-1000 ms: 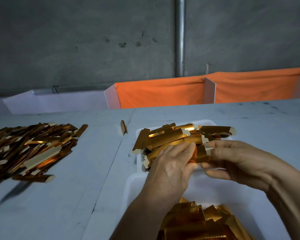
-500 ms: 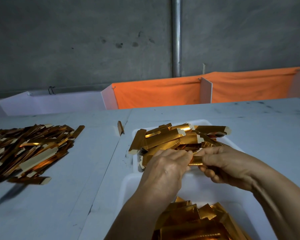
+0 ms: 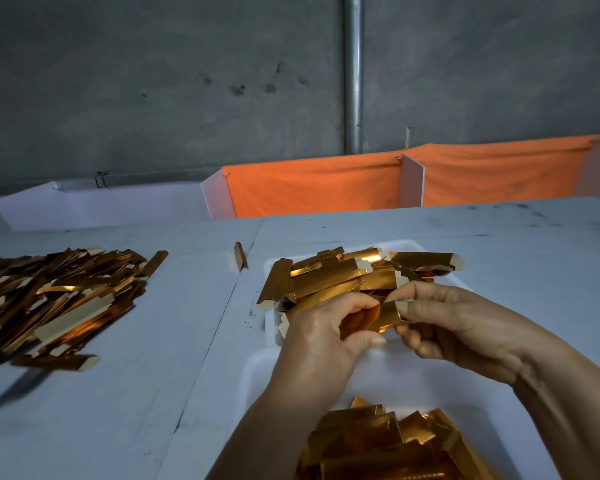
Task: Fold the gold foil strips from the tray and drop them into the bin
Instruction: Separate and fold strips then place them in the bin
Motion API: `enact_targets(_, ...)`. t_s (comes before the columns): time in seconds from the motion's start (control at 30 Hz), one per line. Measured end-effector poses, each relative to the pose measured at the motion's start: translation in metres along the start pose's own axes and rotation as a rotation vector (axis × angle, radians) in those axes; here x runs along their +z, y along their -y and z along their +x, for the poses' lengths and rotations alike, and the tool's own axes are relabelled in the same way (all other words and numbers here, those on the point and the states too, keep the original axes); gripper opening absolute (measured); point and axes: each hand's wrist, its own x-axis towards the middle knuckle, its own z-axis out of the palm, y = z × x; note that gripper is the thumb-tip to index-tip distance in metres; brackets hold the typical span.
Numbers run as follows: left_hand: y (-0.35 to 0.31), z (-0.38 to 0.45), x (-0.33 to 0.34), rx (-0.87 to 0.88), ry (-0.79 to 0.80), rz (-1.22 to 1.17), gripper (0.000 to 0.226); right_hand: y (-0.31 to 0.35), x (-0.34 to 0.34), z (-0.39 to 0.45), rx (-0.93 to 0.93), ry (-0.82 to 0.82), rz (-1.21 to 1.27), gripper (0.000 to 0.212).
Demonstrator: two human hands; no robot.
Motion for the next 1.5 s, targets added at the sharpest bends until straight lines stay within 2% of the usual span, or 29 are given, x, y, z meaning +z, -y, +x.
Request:
enact_targets(0.17, -0.001, 0.001, -0.002, -0.047, -0.021, -0.197, 0.036, 0.003, 0.003, -0.003, -0.063, 0.020, 0.015, 0.018)
enact_targets(0.33, -0.002, 0.001, -0.003, -0.057, -0.011, -0.251, 0.037, 0.008, 0.004, -0.008, -0.137, -0.053, -0.115, 0.017)
enact_targets(0.43, -0.002, 0.001, -0.002, -0.059, -0.005, -0.230, 0.037, 0.008, 0.001, -0.009, -0.155, -0.118, -0.156, 0.026)
enact_targets(0.57, -0.002, 0.001, -0.002, -0.038, -0.013, -0.227, 0.033, 0.007, 0.004, -0.007, -0.129, -0.120, -0.033, 0.009)
enact_targets(0.7, -0.001, 0.002, -0.003, -0.036, -0.027, -0.273, 0.031, 0.008, 0.006, -0.008, -0.139, -0.085, 0.028, 0.016)
enact_targets(0.77, -0.001, 0.002, -0.002, -0.035, -0.024, -0.285, 0.030, 0.007, 0.004, -0.009, -0.155, -0.091, -0.014, 0.011)
enact_targets(0.83, -0.002, 0.002, -0.002, -0.034, -0.021, -0.281, 0.031, 0.006, 0.002, -0.009, -0.172, -0.099, -0.042, 0.005)
enact_targets(0.93, -0.003, 0.001, -0.004, -0.044, -0.014, -0.258, 0.033, 0.007, -0.001, -0.010, -0.234, -0.103, -0.076, 0.013)
enact_targets(1.03, -0.003, 0.002, -0.005, -0.057, -0.010, -0.279, 0.032, 0.011, -0.002, -0.014, -0.292, -0.053, -0.181, 0.006)
enact_targets(1.13, -0.003, 0.002, -0.006, -0.062, -0.004, -0.281, 0.031, 0.011, -0.005, -0.016, -0.293, -0.019, -0.229, 0.017)
enact_targets(1.4, -0.003, 0.001, -0.005, -0.006, -0.010, -0.184, 0.028, 0.009, 0.001, -0.015, -0.328, -0.053, -0.319, 0.008)
enact_targets(1.5, -0.003, 0.000, -0.005, 0.024, -0.005, -0.103, 0.030, 0.008, 0.005, -0.012, -0.316, -0.090, -0.373, 0.012)
